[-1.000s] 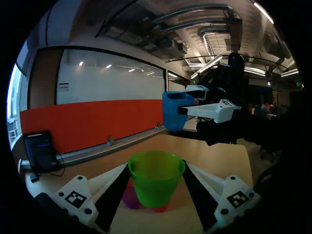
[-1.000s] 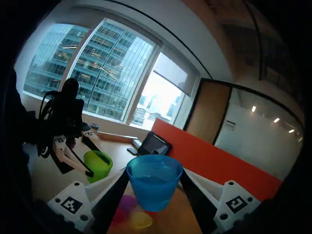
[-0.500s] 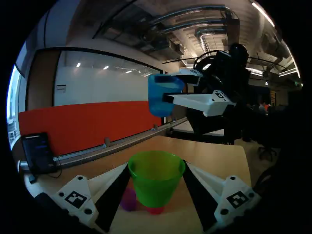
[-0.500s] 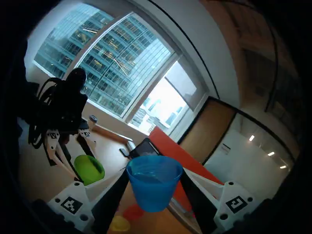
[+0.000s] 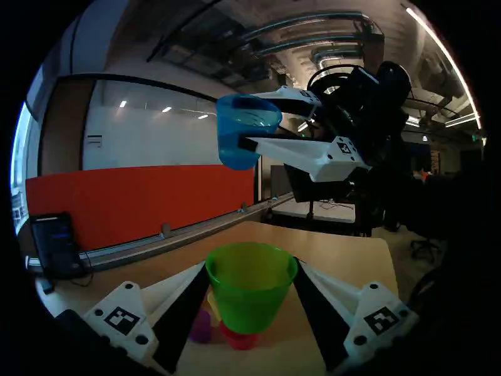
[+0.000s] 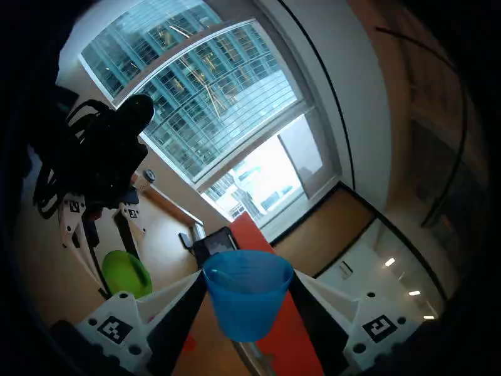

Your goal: Pour water

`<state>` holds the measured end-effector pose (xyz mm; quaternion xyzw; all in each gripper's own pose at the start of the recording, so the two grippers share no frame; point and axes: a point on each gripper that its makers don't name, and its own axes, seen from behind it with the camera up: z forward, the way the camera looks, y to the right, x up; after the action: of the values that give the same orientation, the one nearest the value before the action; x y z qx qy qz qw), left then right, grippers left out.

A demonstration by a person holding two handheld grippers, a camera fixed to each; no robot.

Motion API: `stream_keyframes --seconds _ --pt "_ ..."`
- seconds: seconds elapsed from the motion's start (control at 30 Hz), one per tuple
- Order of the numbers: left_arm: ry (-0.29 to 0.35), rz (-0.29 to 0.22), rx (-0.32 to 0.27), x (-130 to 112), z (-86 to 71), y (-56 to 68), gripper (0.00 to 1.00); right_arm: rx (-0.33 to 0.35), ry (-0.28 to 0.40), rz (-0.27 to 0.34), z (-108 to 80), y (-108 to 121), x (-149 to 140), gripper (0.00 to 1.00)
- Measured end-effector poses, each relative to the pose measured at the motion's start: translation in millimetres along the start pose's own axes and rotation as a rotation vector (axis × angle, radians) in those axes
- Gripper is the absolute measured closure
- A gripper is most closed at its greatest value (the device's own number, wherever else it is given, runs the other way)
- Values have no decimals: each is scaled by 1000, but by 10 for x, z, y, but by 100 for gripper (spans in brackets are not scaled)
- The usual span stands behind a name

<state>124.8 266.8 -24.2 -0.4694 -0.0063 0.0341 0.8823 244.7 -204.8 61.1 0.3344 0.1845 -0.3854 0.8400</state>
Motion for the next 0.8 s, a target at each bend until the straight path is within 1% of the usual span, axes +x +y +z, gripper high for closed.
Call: stream_keyframes --seconds 0.3,0.67,0.8 --pt "4 1 -9 17 32 22 11 -14 -3 -133 91 88 68 8" --pt "18 -10 -21 75 63 37 11 -16 -5 -243 145 114 143 9" --pt "18 -7 -21 75 61 33 11 -18 -8 -269 160 124 151 9"
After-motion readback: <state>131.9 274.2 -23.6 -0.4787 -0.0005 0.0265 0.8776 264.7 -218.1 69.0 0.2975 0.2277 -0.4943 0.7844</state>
